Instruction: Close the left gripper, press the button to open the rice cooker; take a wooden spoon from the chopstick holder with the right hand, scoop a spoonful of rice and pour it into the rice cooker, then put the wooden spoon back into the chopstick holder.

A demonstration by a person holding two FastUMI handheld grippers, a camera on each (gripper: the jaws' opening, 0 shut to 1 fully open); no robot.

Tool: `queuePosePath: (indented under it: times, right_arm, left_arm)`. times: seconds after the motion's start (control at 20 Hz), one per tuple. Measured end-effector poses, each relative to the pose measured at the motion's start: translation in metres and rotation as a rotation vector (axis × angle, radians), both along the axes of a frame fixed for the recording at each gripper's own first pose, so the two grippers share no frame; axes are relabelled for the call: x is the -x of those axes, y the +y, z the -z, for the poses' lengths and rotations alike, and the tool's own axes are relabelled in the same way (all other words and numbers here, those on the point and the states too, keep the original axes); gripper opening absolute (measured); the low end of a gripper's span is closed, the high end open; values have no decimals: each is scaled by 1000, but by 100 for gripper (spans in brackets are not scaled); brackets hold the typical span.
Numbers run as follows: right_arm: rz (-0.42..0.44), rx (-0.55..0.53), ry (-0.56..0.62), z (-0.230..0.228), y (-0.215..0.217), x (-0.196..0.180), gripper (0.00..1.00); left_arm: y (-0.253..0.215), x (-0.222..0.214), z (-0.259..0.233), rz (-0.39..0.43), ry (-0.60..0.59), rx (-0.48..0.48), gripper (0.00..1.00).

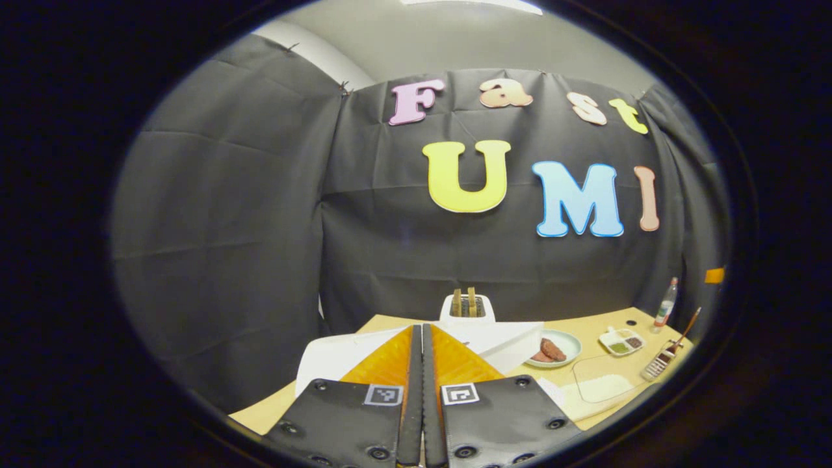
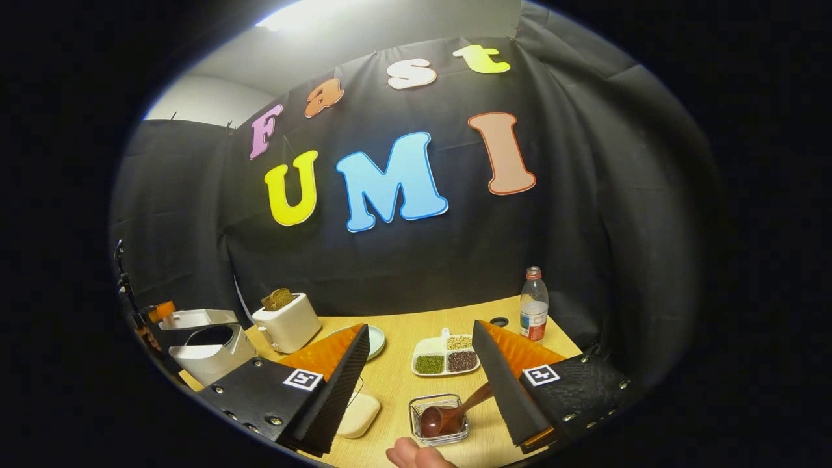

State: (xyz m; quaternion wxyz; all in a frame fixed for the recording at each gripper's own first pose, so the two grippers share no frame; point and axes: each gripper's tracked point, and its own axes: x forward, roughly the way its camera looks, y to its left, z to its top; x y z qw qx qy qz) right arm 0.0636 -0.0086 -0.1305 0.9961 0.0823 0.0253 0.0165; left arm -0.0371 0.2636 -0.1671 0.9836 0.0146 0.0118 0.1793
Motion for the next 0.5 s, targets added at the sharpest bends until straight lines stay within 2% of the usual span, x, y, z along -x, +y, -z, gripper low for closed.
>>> queuePosePath:
  times: [0.15, 0.25, 0.35, 0.5]
  right_arm:
    - [0, 6, 3, 2, 0, 3, 96]
    - [-3, 2, 6, 3, 1, 3, 96]
    - [-5, -2, 13, 6, 1, 1, 96]
    - [-7, -11, 23, 10, 1, 2, 96]
  left_arm:
    - [0, 0, 3, 7, -23, 26, 13]
    - [0, 0, 8, 13, -35, 42, 7]
    - [-2, 1, 22, 15, -15, 45, 16]
    - [-9, 3, 36, 42, -14, 46, 17]
